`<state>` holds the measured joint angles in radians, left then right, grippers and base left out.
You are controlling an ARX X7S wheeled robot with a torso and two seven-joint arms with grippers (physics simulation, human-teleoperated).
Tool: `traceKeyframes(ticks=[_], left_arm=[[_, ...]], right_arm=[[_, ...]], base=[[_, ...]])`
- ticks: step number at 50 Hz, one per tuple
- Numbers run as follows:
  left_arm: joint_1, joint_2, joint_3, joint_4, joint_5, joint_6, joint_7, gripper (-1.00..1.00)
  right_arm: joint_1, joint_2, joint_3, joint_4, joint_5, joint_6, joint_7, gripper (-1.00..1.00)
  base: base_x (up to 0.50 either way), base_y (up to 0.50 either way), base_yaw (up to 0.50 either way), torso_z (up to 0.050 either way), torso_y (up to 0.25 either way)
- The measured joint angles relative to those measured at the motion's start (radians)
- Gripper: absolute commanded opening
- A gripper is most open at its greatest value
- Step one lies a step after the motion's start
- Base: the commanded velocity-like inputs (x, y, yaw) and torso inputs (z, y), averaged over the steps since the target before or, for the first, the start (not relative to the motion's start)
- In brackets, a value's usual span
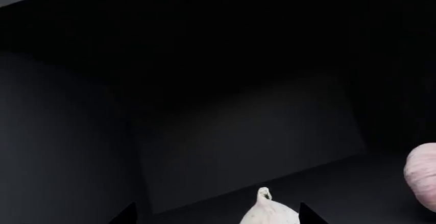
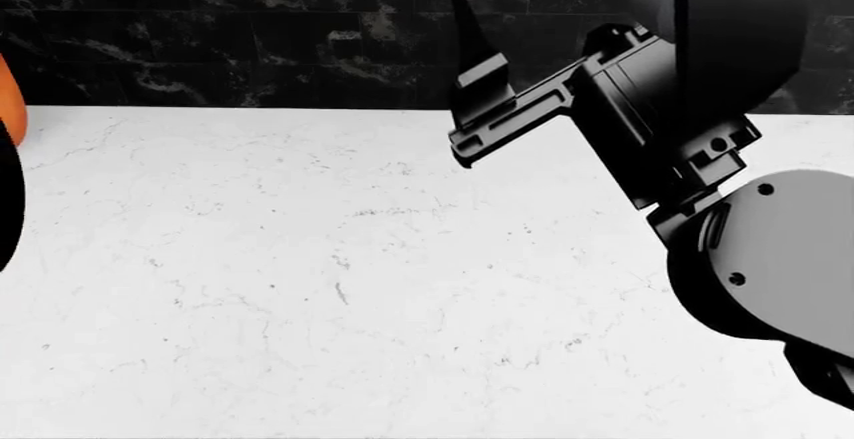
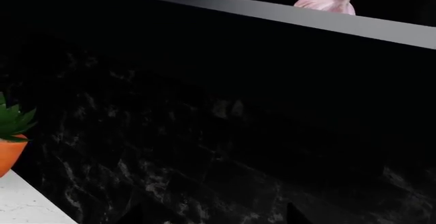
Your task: Pick the garlic, garlic from the counter and place them in the cabinet. Then close the cabinet.
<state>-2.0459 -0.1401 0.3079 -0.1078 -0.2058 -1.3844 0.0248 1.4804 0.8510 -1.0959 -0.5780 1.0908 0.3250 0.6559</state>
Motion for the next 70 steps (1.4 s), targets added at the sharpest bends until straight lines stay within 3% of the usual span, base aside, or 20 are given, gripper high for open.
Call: traceKeyframes(ticks=[24, 45, 61, 70], left_arm=[[0.159, -0.051, -0.053, 0.379, -0.059, -0.149, -0.088, 1.0], [0.293, -0.157, -0.096, 0.508, -0.518, -0.175, -0.476, 1.0], [0.371, -0.199, -0.105, 0.554, -0.699, -0.162, -0.631, 1.0], [0.428, -0.259, -0.127, 0.676, -0.94, -0.171, -0.848, 1.0]], right_arm=[[0.014, -0.009, 0.008, 0.009, 0.001, 0.01, -0.004, 1.0], [0.034, -0.016, 0.018, 0.02, 0.004, 0.023, -0.009, 1.0], [0.032, -0.024, 0.017, 0.041, -0.01, 0.03, -0.003, 1.0], [0.028, -0.023, 0.014, 0.046, -0.018, 0.034, -0.001, 1.0]], base=[[0.0, 0.0, 0.0, 0.0, 0.0], [0.0, 0.0, 0.0, 0.0, 0.0], [0.0, 0.0, 0.0, 0.0, 0.0], [0.0, 0.0, 0.0, 0.0, 0.0]])
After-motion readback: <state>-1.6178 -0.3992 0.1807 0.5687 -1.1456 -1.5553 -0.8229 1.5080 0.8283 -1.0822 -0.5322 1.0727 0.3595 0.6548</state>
